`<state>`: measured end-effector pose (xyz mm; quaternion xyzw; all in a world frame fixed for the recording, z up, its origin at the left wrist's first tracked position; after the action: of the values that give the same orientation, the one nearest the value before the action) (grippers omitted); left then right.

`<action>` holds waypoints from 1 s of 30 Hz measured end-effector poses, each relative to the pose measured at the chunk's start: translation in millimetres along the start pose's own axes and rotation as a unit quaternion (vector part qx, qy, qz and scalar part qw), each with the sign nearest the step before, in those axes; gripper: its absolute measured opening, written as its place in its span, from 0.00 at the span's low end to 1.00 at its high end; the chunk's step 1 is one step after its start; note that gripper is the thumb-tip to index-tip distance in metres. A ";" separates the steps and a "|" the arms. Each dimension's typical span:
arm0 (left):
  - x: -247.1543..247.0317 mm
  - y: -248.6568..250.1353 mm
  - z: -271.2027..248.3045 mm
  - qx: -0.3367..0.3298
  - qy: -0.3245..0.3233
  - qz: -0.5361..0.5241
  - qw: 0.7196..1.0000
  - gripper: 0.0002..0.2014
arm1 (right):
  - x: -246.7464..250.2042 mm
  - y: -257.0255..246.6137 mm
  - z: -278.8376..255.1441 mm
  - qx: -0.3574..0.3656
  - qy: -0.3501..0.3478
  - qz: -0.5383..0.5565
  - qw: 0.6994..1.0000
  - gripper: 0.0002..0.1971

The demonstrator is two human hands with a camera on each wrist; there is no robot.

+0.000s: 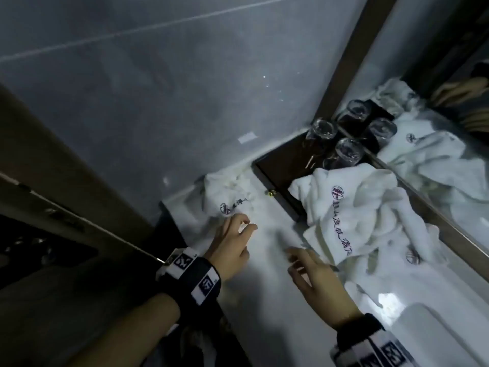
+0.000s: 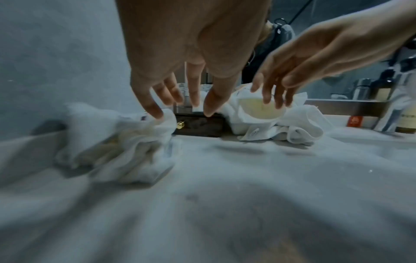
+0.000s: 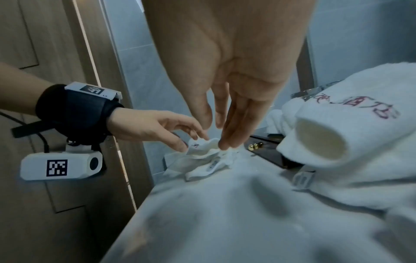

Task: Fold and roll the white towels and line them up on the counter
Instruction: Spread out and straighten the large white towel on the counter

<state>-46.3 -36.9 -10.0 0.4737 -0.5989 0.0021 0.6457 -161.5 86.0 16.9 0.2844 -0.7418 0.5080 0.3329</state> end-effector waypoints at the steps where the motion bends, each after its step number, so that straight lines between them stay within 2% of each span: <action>1: -1.5 3.6 8.2 0.008 0.007 0.056 0.998 0.27 | 6.4 9.0 3.9 -0.004 0.025 -0.006 1.000 0.16; 4: 0.4 2.6 33.0 0.079 0.069 0.178 0.979 0.28 | 31.2 23.8 15.0 0.007 0.067 -0.040 0.997 0.20; 6: -0.1 -7.1 49.5 0.131 0.074 0.167 0.974 0.27 | 44.2 32.3 23.2 0.025 0.094 -0.076 0.992 0.27; 8: -0.8 -19.2 62.0 0.142 0.069 0.174 0.972 0.25 | 56.1 41.0 31.7 0.028 0.132 -0.145 0.980 0.34; 10: -7.6 -31.9 69.9 0.133 0.029 0.222 0.965 0.29 | 59.0 52.6 41.7 -0.018 0.123 -0.196 0.973 0.42; 13: -13.4 -41.6 80.2 0.141 -0.012 0.247 0.959 0.38 | 47.1 66.5 55.3 -0.087 0.062 -0.251 0.962 0.50; 15: -12.9 -37.5 85.8 0.132 -0.016 0.224 0.965 0.40 | 44.5 67.3 59.1 -0.093 0.079 -0.267 0.956 0.46; 17: -6.1 -31.5 87.5 0.129 -0.022 0.143 0.981 0.39 | 46.2 68.4 61.4 -0.096 0.122 -0.256 0.954 0.39; 20: 23.9 -12.5 89.3 0.102 0.056 0.012 0.993 0.38 | 46.1 76.7 64.6 -0.122 0.109 -0.247 0.955 0.32; 24: 73.2 45.1 98.6 -0.039 0.216 -0.064 0.973 0.36 | 43.3 82.5 69.6 -0.144 0.082 -0.247 0.955 0.27; 26: 89.6 69.4 108.6 -0.093 0.254 -0.110 0.957 0.37 | 45.1 83.1 69.3 -0.156 0.089 -0.232 0.956 0.25; 30: 95.7 97.7 135.8 -0.126 0.272 -0.132 0.945 0.34 | 44.8 79.4 65.4 -0.145 0.103 -0.210 0.962 0.24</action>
<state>-179.7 -120.5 101.3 0.4451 -0.3280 -0.0303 0.8327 -262.9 46.1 -10.0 0.3287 -0.6929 0.3406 0.5440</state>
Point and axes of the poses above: each hand's wrist, its own z-axis towards the middle knuckle, its own x-axis out of the back of the hand, y = z × x, the point moved 6 cm from there along z, towards the middle knuckle, and after that the axes turned 8 degrees about -z, right-handed, at the moved point
